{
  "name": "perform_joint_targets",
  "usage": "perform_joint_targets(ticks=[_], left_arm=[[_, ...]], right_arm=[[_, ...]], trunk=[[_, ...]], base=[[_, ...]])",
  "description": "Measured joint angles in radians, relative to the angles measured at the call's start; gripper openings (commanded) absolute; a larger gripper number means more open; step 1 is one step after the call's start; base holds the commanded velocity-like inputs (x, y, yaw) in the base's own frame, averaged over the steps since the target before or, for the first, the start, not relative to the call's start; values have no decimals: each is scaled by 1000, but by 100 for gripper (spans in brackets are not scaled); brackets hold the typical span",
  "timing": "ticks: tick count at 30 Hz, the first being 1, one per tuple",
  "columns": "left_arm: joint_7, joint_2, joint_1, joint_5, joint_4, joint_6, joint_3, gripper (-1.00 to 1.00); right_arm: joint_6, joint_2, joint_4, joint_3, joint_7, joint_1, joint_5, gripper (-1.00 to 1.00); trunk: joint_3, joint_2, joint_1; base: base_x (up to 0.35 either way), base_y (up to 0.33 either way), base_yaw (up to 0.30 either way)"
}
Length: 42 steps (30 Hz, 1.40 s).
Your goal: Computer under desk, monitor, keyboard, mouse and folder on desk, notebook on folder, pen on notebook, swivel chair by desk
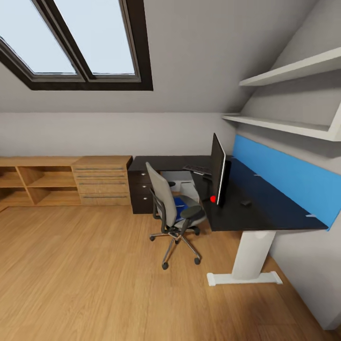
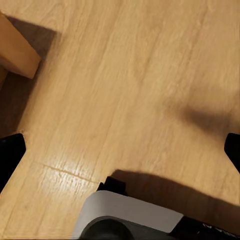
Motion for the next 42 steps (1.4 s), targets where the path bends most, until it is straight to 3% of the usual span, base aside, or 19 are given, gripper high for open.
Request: perform_joint_targets(ticks=[12, 25, 32, 34, 42], left_arm=[[30, 0, 0, 4, -13, 7, 0, 100], [31, -1, 0, -4, -144, 23, -1, 100], [43, 0, 0, -5, -204, 185, 4, 100], [45, 0, 0, -6, -198, 196, 4, 100], [47, 6, 0, -7, -138, 120, 5, 100]], right_arm=[[0, 2, 1, 1, 0, 0, 0, 100], [1, 2, 2, 1, -1, 0, 0, 100], [1, 2, 27, 1, -1, 0, 1, 100], [0, 1, 32, 1, -1, 0, 1, 100], [6, -2, 46, -2, -2, 0, 0, 100]], trunk=[[-38, -84, 46], [-80, -175, 96], [-103, -224, 123], [-110, -238, 130], [-135, -294, 161]], base=[[0, 0, 57], [0, 0, 246], [0, 0, 71], [0, 0, 14], [0, 0, 3]])
